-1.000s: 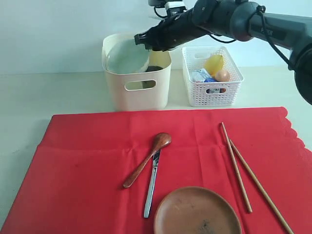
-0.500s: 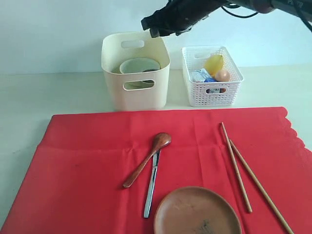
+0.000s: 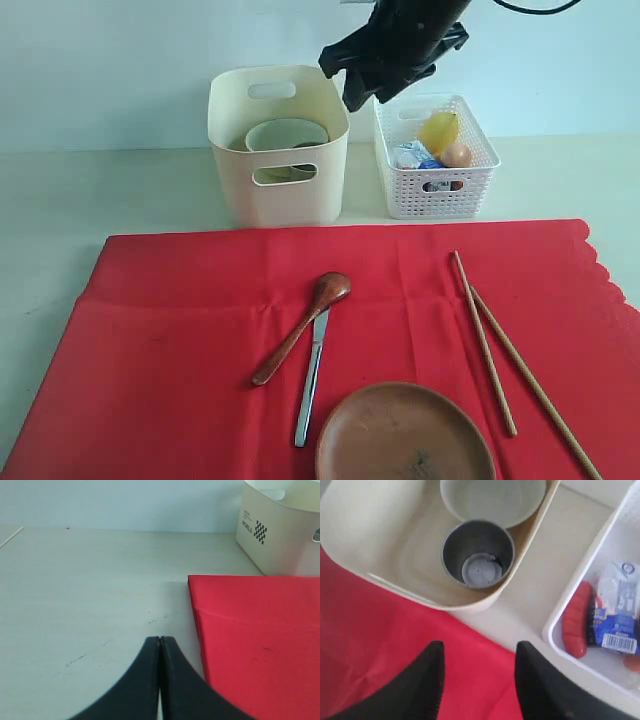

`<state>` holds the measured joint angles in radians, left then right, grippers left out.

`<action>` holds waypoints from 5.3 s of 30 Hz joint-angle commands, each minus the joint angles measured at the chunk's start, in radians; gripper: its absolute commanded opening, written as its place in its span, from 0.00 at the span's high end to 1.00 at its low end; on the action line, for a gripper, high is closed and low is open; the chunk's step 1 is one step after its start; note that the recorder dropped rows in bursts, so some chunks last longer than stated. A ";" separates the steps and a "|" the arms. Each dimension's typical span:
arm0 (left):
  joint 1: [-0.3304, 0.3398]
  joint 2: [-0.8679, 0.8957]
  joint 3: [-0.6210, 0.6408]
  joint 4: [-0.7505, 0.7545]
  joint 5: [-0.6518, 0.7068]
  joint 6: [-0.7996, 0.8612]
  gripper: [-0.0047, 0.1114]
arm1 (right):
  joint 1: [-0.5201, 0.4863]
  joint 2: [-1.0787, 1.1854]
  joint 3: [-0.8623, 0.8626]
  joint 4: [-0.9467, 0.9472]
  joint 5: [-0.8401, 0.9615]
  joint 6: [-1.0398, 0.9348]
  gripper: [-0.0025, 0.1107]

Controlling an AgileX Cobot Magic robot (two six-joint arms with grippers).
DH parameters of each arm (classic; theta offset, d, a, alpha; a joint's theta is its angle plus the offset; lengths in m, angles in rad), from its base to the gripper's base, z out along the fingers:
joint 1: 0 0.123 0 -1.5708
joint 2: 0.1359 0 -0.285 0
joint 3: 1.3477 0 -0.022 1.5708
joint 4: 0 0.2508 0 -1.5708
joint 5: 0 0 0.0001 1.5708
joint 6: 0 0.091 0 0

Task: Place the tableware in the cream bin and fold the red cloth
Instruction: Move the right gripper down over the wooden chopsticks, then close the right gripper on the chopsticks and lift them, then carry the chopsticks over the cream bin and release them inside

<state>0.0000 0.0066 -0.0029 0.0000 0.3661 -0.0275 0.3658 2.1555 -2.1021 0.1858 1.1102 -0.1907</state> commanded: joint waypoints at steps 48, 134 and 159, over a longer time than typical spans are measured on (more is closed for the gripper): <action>-0.001 -0.007 0.003 0.000 -0.013 0.004 0.96 | -0.004 -0.524 1.224 -0.194 -0.485 0.191 0.48; -0.001 -0.007 0.003 0.000 -0.013 0.004 0.96 | -0.064 -0.326 1.224 -0.151 -0.599 0.174 0.98; -0.001 -0.007 0.003 0.000 -0.013 0.004 0.96 | -0.064 -0.656 1.008 0.773 -0.667 -0.665 0.98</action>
<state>0.0000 0.0066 -0.0029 0.0000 0.3661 -0.0275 0.3032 1.4990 -1.0548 0.7451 0.4772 -0.6614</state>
